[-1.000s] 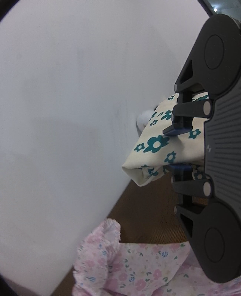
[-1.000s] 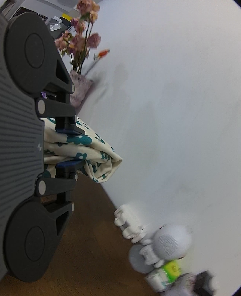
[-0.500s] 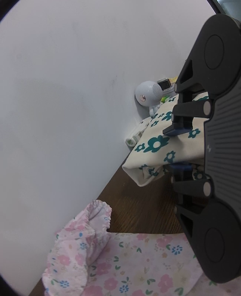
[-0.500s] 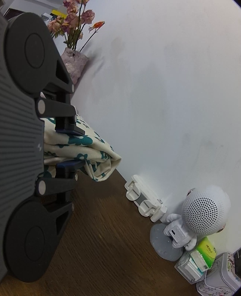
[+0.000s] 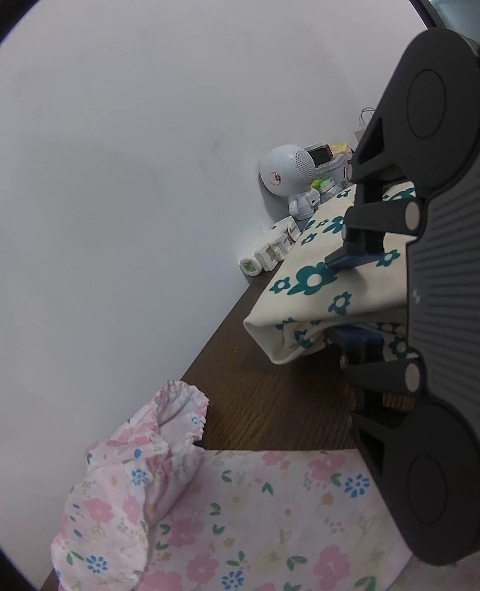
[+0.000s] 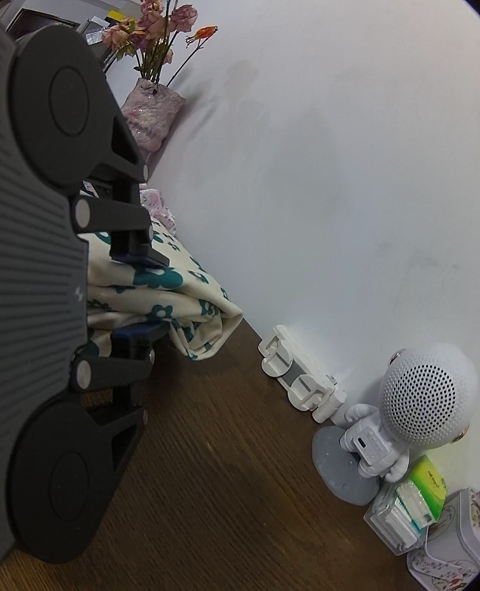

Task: Fold clothes
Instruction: 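Carry the held bundle with both grippers toward the white robot speaker, then lower the flowered bundle flat onto the table beside the pink garment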

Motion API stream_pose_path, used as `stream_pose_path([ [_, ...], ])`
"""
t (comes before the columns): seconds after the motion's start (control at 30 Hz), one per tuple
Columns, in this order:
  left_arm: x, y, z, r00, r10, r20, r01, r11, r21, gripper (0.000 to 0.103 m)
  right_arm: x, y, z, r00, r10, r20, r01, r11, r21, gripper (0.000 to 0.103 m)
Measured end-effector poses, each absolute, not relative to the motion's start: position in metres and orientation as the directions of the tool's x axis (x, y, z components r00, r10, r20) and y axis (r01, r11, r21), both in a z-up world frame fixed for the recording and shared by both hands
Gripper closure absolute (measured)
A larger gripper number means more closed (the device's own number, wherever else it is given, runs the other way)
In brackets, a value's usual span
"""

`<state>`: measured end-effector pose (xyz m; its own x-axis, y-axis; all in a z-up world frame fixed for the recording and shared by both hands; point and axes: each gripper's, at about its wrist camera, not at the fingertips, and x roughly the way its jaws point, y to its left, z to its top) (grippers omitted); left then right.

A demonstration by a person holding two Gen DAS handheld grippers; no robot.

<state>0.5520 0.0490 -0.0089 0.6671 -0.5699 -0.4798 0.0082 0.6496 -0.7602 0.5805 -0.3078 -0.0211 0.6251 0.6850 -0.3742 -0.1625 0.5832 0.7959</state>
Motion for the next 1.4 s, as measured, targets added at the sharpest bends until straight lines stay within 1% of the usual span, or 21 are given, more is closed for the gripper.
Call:
stream_pose_path([
  [0.03,0.552,0.05,-0.009,0.666,-0.569,-0.481,0.0,0.646,-0.763,0.064,0.58,-0.309,-0.021,0.628,0.684,-0.372,-0.161,0.581,0.798,0.068],
  [0.07,0.552,0.052,-0.009,0.666,-0.569,-0.483,-0.008,0.642,-0.767,0.055,0.58,-0.311,-0.021,0.631,0.682,-0.37,-0.158,0.58,0.799,0.062],
  [0.1,0.551,0.054,-0.006,0.671,-0.562,-0.484,-0.01,0.646,-0.763,0.052,0.579,-0.314,-0.019,0.638,0.675,-0.371,-0.152,0.583,0.798,0.053],
  [0.17,0.548,0.057,-0.001,0.681,-0.547,-0.487,-0.013,0.655,-0.755,0.049,0.577,-0.32,-0.015,0.658,0.653,-0.374,-0.143,0.597,0.79,0.048],
  [0.27,0.542,0.06,0.012,0.699,-0.534,-0.475,0.008,0.67,-0.742,0.048,0.571,-0.328,-0.006,0.692,0.623,-0.364,-0.15,0.617,0.772,0.048],
  [0.33,0.537,0.058,0.021,0.712,-0.528,-0.463,0.031,0.683,-0.73,0.049,0.569,-0.326,-0.001,0.71,0.602,-0.364,-0.155,0.639,0.754,0.05],
  [0.4,0.535,0.051,0.029,0.72,-0.498,-0.484,0.035,0.722,-0.69,0.051,0.567,-0.324,0.004,0.725,0.582,-0.369,-0.158,0.661,0.733,0.071],
  [0.53,0.538,0.041,0.027,0.703,-0.473,-0.531,0.006,0.751,-0.66,0.065,0.57,-0.316,-0.001,0.703,0.59,-0.397,-0.151,0.669,0.728,0.085],
  [0.6,0.539,0.039,0.023,0.698,-0.466,-0.543,-0.008,0.754,-0.657,0.078,0.57,-0.315,-0.002,0.702,0.592,-0.396,-0.154,0.669,0.727,0.093],
  [0.63,0.539,0.04,0.02,0.696,-0.465,-0.547,-0.014,0.753,-0.658,0.088,0.571,-0.315,-0.002,0.7,0.592,-0.399,-0.155,0.672,0.725,0.094],
  [0.67,0.54,0.04,0.016,0.694,-0.464,-0.551,-0.021,0.752,-0.659,0.091,0.571,-0.314,-0.002,0.699,0.591,-0.403,-0.154,0.675,0.721,0.095],
  [0.8,0.54,0.044,0.008,0.686,-0.478,-0.548,-0.036,0.73,-0.682,0.091,0.573,-0.313,-0.005,0.693,0.582,-0.425,-0.147,0.691,0.707,0.095],
  [0.87,0.54,0.045,0.009,0.692,-0.479,-0.541,-0.031,0.728,-0.685,0.089,0.573,-0.315,-0.004,0.689,0.596,-0.413,-0.151,0.675,0.722,0.09],
  [0.9,0.54,0.046,0.011,0.696,-0.48,-0.534,-0.032,0.722,-0.691,0.087,0.572,-0.318,-0.003,0.695,0.597,-0.401,-0.146,0.663,0.734,0.083],
  [0.93,0.54,0.048,0.013,0.702,-0.485,-0.522,-0.031,0.711,-0.702,0.078,0.572,-0.32,-0.002,0.704,0.595,-0.388,-0.141,0.653,0.744,0.079],
  [0.97,0.542,0.049,0.014,0.71,-0.485,-0.511,-0.03,0.704,-0.709,0.074,0.572,-0.32,-0.002,0.71,0.591,-0.383,-0.14,0.651,0.746,0.079],
  [1.03,0.544,0.049,0.016,0.722,-0.465,-0.512,-0.043,0.708,-0.705,0.075,0.572,-0.318,-0.002,0.718,0.576,-0.391,-0.134,0.666,0.734,0.079],
  [1.13,0.552,0.043,0.013,0.704,-0.449,-0.551,-0.06,0.735,-0.675,0.094,0.575,-0.312,-0.005,0.711,0.565,-0.418,-0.13,0.691,0.711,0.091],
  [1.27,0.552,0.04,0.012,0.702,-0.432,-0.566,-0.064,0.754,-0.654,0.093,0.57,-0.311,0.004,0.729,0.546,-0.412,-0.152,0.716,0.681,0.089],
  [1.33,0.547,0.041,0.02,0.73,-0.419,-0.539,-0.052,0.753,-0.656,0.091,0.565,-0.312,0.011,0.745,0.536,-0.396,-0.165,0.724,0.67,0.088],
  [1.4,0.542,0.034,0.034,0.756,-0.433,-0.491,0.024,0.768,-0.64,0.084,0.559,-0.307,0.021,0.759,0.54,-0.363,-0.211,0.733,0.647,0.088],
])
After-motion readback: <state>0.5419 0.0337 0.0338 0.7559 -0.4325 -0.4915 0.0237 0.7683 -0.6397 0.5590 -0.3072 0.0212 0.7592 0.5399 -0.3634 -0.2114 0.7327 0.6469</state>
